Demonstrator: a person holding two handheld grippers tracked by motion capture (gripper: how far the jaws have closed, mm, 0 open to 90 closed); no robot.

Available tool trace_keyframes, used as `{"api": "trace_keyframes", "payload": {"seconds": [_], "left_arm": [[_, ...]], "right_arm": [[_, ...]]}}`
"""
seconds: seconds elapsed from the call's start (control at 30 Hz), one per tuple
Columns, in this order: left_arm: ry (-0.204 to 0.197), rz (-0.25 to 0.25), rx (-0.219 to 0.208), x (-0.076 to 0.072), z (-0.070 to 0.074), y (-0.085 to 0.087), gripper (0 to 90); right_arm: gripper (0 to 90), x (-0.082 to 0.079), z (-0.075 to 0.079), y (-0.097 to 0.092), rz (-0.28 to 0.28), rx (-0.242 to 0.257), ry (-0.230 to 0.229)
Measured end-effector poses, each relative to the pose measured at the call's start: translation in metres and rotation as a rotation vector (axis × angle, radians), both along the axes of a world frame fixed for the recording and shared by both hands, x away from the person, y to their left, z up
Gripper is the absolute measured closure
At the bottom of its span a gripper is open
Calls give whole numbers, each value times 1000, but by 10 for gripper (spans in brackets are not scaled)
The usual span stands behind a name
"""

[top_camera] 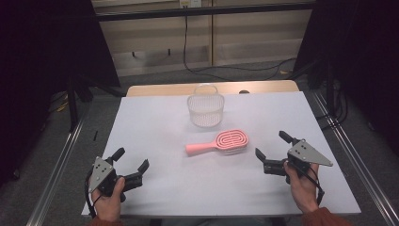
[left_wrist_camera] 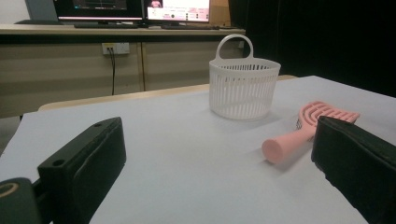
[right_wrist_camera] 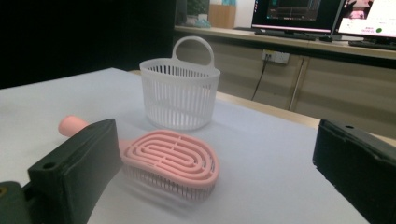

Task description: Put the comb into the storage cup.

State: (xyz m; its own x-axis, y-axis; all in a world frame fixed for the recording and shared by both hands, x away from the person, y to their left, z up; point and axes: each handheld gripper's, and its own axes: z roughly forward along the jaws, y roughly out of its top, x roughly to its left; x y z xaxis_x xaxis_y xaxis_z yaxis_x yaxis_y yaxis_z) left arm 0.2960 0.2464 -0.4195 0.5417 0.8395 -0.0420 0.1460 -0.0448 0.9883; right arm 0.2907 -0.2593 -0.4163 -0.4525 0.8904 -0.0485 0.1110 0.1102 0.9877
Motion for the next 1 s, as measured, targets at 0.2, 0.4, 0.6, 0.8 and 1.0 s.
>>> {"api": "trace_keyframes", "payload": {"seconds": [0.2, 0.4, 0.6, 0.8, 1.0], "left_arm": [[-4, -8, -14, 0, 1, 0, 33], [-5, -4, -14, 0, 0, 0, 33], [-1, -4, -3, 1, 0, 0, 33], [-5, -11, -7, 0, 0, 0, 33], [-5, -11, -8, 1, 0, 0, 33]], "right_arm": [[4, 11, 6, 6, 10, 5, 0], [5, 22, 8, 10, -4, 8, -26], [0, 29, 12, 16, 10, 6, -34], [16, 43, 17, 20, -22, -16, -24], [12, 51, 23, 22, -18, -15, -41]]}}
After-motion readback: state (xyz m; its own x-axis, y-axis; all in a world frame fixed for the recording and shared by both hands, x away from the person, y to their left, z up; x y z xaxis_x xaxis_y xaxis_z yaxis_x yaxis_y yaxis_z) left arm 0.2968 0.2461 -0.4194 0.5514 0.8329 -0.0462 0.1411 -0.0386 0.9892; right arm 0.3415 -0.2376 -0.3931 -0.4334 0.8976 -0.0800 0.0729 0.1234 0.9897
